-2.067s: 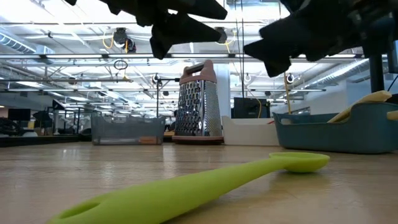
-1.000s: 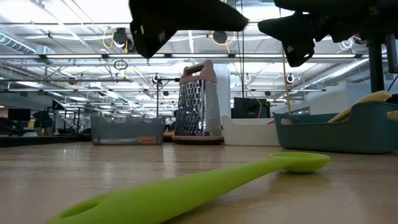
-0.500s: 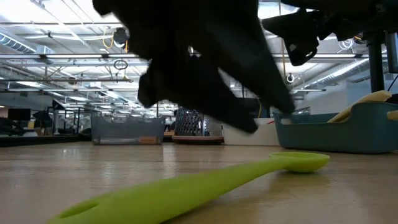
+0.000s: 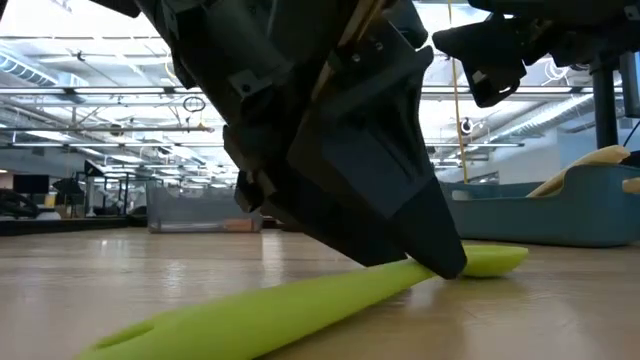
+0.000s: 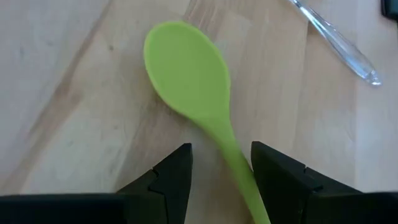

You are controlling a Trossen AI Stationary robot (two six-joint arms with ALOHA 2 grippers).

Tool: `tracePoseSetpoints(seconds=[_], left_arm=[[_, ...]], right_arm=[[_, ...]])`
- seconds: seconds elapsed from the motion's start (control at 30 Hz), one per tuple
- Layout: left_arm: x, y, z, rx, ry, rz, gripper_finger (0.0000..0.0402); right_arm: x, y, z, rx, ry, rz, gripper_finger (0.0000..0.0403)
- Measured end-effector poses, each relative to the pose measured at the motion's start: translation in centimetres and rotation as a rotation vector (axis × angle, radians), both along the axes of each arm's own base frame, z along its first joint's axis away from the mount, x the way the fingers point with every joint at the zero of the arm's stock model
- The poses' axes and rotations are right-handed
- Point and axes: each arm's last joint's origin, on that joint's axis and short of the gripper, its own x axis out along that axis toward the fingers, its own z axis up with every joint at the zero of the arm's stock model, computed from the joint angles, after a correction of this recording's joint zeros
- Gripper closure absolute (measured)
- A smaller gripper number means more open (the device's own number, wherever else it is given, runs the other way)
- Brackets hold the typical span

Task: Pick & Place Kitchen Items
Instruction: Put the green serving spoon into the white bin

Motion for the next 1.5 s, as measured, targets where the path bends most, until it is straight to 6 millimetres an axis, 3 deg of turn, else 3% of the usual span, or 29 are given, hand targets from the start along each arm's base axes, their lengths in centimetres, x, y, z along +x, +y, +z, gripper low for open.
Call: tracePoseSetpoints(seconds=[0.2, 0.57, 0.83, 1.27, 1.5], left_arm=[[-0.1, 0.9, -0.4, 0.089, 0.037, -0.003, 0.0247], [0.7, 4.3, -0.4, 0.163, 0.102, 0.049, 0.0384], [1.1, 5.5, 0.0, 0.239, 0.1, -0.015, 0.0371], [0.2, 9.3, 3.4, 0.343, 0.196, 0.034, 0.0379], [0.0, 11.3, 6.0, 0.45, 0.169, 0.032, 0.0386]], right_arm=[[0.0, 0.0, 0.0, 0.006, 0.001, -0.001, 0.0232], [0.0, 0.0, -0.6, 0.108, 0.069, -0.025, 0.0232], [0.1, 0.4, -2.0, 0.143, 0.13, -0.052, 0.0232], [0.2, 0.5, -2.8, 0.131, 0.151, -0.055, 0.0232], [0.1, 0.5, -3.1, 0.216, 0.201, -0.078, 0.0232]])
